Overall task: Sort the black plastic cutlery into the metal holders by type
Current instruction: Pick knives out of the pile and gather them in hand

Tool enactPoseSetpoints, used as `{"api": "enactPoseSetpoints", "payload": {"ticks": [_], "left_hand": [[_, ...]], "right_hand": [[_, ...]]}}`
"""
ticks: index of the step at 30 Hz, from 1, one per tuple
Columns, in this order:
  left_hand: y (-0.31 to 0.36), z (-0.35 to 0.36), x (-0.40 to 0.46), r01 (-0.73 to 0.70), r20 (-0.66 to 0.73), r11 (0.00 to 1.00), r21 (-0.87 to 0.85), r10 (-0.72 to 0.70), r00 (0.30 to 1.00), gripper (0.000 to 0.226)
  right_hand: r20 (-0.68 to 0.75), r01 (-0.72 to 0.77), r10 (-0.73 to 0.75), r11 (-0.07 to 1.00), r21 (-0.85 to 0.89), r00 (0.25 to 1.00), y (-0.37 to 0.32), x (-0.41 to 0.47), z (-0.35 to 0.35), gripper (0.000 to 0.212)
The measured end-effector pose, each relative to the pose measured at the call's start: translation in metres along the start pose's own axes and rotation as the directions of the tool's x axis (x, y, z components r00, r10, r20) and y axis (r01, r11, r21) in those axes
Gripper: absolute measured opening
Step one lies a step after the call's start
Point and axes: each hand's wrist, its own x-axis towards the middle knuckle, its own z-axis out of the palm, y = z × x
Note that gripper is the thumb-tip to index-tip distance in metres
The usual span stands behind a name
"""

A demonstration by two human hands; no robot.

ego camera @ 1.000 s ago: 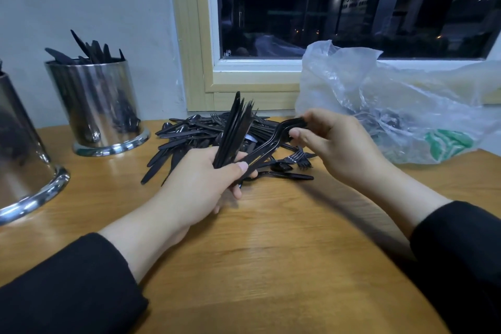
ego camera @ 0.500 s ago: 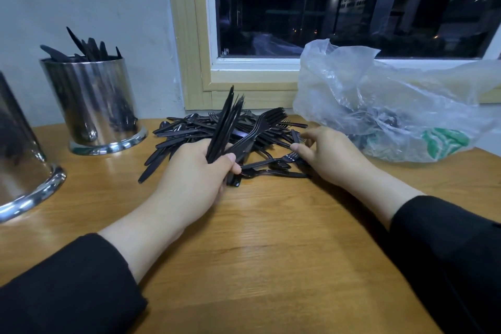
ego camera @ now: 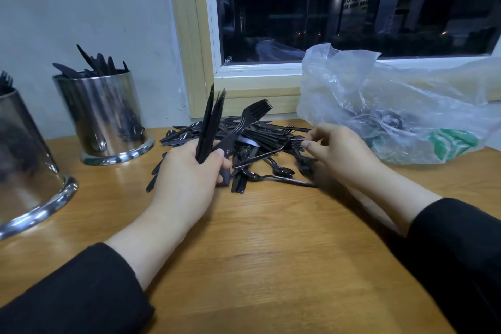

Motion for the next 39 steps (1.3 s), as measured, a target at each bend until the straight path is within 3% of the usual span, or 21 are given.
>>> {"api": "enactPoseSetpoints", "payload": {"ticks": [4,8,17,22,26,28,29,32,35,39], "left_hand": [[-0.004,-0.002,0.006,-0.01,-0.094,1.0,-0.02,0.008,0.996,0.021],[-0.003,0.0,0.002,0.006,-0.004,1.0,-0.016,-0.006,1.0,0.02],[0.007,0.0,-0.011,-0.006,0.265,1.0,-0.014,0.01,0.964,0.019],[0.007,-0.001,-0.011,0.003,0.328,1.0,0.017,-0.009,0.945,0.015],[0.006,0.001,-0.009,-0.021,0.291,0.993,0.119,-0.014,0.956,0.024],[0.005,0.001,-0.008,0.008,0.249,0.996,0.092,-0.031,0.968,0.025],[0.004,0.002,-0.008,0.017,0.234,0.997,0.075,-0.034,0.972,0.025],[0.003,0.002,-0.007,0.021,0.214,0.997,0.068,-0.035,0.976,0.026],[0.003,0.002,-0.007,0.019,0.211,0.998,0.061,-0.031,0.977,0.025],[0.003,0.002,-0.008,0.004,0.212,0.998,0.07,-0.019,0.977,0.025]], "right_hand": [[-0.108,0.159,-0.145,0.978,0.133,0.983,-0.011,-0.009,-0.021,0.009],[-0.084,0.244,-0.233,0.952,0.182,0.969,-0.026,-0.016,-0.02,0.007],[-0.16,0.219,-0.171,0.906,0.363,0.972,-0.037,-0.022,-0.007,0.007],[-0.171,0.192,-0.129,0.883,0.429,0.977,-0.039,-0.023,-0.005,0.007],[-0.172,0.194,-0.126,0.865,0.463,0.977,-0.038,-0.02,-0.006,0.008],[-0.174,0.18,-0.118,0.896,0.405,0.978,-0.031,-0.014,-0.01,0.007],[-0.146,0.171,-0.133,0.941,0.29,0.98,-0.026,-0.011,-0.013,0.004],[0.188,0.163,-0.145,0.983,-0.087,0.972,-0.008,-0.008,-0.023,0.016],[0.457,0.188,-0.086,0.965,-0.183,0.885,0.001,-0.008,-0.022,0.027],[0.413,0.239,-0.14,0.95,-0.199,0.9,0.006,-0.005,-0.011,0.015]]}}
